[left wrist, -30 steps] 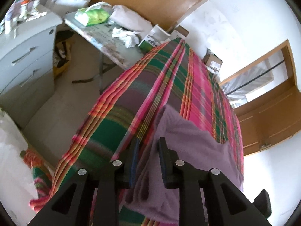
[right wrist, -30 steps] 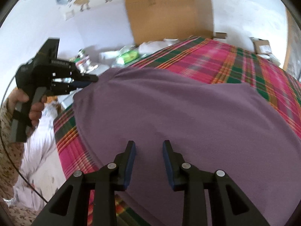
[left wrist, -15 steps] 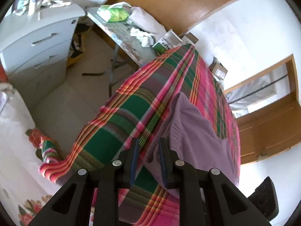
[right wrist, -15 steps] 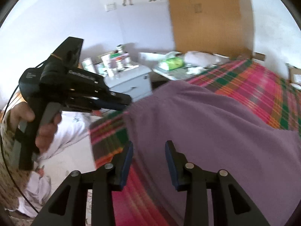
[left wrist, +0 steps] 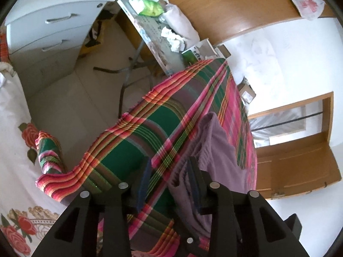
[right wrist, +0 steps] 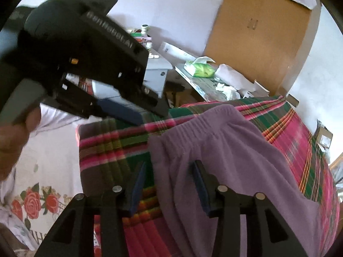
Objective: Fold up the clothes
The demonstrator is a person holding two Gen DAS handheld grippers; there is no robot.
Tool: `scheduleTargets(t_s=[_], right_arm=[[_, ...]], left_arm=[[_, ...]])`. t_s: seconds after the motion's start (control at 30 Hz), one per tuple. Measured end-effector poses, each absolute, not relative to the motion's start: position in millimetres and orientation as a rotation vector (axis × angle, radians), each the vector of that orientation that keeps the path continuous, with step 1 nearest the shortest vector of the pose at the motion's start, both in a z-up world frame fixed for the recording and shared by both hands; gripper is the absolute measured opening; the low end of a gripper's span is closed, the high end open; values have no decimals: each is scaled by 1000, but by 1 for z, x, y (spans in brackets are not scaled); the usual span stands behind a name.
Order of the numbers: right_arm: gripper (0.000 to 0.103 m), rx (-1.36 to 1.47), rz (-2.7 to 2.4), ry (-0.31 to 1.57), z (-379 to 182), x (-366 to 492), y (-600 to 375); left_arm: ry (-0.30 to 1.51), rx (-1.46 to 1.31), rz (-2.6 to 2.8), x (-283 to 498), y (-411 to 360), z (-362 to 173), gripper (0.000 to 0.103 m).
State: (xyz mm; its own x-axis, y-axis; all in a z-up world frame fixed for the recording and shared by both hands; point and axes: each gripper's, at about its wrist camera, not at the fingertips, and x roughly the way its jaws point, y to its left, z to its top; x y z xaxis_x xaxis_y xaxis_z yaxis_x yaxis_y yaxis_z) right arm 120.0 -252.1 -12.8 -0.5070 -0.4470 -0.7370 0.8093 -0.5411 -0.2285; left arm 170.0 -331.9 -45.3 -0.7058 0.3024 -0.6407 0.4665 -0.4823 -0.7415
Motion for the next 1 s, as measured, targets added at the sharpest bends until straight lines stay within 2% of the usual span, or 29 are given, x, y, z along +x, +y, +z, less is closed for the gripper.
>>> scheduleTargets(t_s=[0.1,0.23,0.3,0.47,0.7,1.0], right_arm=[[42,813,-2101,727,-12,118,-254],[16,740,-2140,771,-8,130,-255],[14,704,-2169,747,-2,132,-249],[13,666,-2190,641,9,135,-233],[12,625,-2198,542,15,132,-218],[11,648,-2184,467,22,131,-207]], left_arm=[[1559,1160,-2352,165,-332,-46,36],[1570,1215,-2371,153,-328,-46,36],[1600,1254,-2374,145,-325,-47,36],[1764,1241,-2404,130,-326,-49,36],[1830,1318,-2376,110,-323,-55,37],[2060,1195,-2327,121,-336,-65,37]])
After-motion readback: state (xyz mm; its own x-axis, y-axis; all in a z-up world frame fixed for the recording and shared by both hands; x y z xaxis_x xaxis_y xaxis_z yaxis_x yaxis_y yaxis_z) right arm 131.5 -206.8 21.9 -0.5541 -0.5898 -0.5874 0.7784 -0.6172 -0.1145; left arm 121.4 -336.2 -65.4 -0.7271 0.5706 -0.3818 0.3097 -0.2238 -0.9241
